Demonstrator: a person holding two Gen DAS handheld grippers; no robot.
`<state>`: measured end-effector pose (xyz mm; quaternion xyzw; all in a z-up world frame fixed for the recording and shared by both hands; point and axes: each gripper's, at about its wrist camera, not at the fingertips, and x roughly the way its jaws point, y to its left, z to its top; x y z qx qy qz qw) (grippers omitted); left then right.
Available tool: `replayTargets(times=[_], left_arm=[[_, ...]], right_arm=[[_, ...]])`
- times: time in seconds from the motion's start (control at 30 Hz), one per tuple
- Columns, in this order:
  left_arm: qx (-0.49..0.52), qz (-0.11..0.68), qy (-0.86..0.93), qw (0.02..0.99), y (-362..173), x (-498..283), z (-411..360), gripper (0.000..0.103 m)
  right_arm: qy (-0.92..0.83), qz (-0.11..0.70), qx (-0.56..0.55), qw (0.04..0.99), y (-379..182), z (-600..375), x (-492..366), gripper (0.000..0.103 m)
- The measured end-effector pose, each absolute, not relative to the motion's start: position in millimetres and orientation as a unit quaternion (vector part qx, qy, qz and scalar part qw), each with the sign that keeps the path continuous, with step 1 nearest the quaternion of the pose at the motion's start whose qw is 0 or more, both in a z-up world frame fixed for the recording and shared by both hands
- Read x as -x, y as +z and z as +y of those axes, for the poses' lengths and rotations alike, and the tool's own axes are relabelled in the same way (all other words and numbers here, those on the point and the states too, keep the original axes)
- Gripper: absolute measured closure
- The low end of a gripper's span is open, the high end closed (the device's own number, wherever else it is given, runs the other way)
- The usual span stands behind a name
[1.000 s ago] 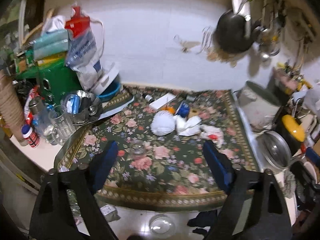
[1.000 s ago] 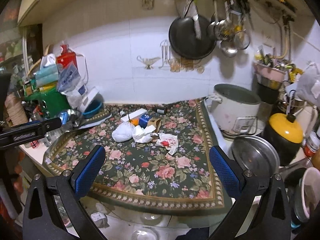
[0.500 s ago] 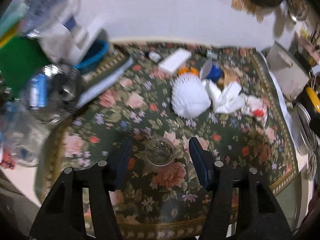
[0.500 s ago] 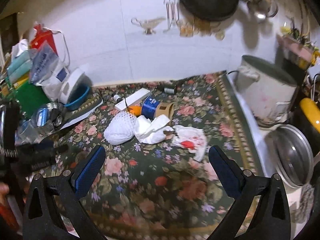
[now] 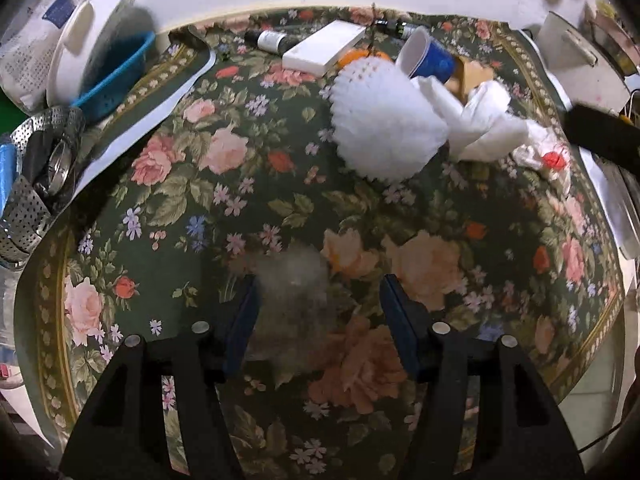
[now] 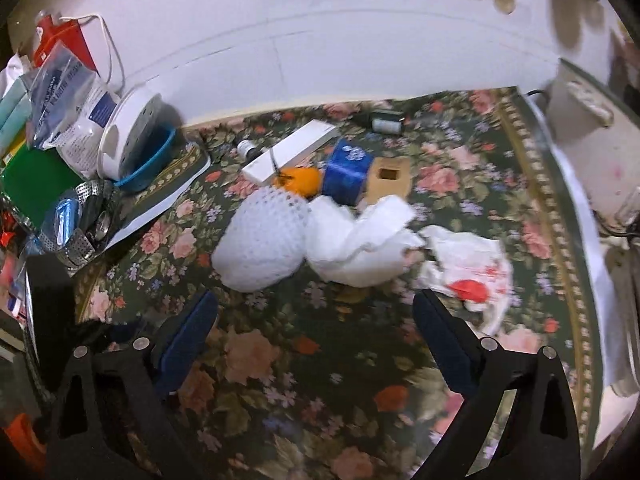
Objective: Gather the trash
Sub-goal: 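Grasp the white foam net with the right tool while the left tool grasps the clear jar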
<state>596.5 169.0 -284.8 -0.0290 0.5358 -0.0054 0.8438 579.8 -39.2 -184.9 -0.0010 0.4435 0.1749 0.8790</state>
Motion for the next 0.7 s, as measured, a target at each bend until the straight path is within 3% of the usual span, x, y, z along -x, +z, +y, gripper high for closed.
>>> replayTargets(times=[0.13,0.2,0.37,0.47,0.7], left_arm=[[0.051,0.543,-0.001,0.838,-293.1,-597.4,191.7,0.046],[0.053,0.543,0.004,0.838,-294.1,-599.8,201.6,0.063],[0.072,0.532,0.002,0.844,-287.2,-601.2,221.8,0.075],[0.089,0.523,0.004,0.848,-280.9,-604.6,235.0,0.075],[0.092,0.502,0.008,0.86,-262.8,-605.9,245.3,0.075]], right_arm=[[0.185,0.456,-0.014,0.87,-193.4,-22.5,-593.0,0.006],[0.189,0.468,-0.028,0.863,-199.7,-15.2,-601.5,0.007],[0.195,0.496,-0.069,0.843,-217.6,2.9,-624.6,0.016],[0.194,0.514,-0.082,0.831,-230.4,14.4,-635.3,0.026],[0.189,0.529,-0.095,0.822,-250.4,26.5,-641.5,0.061]])
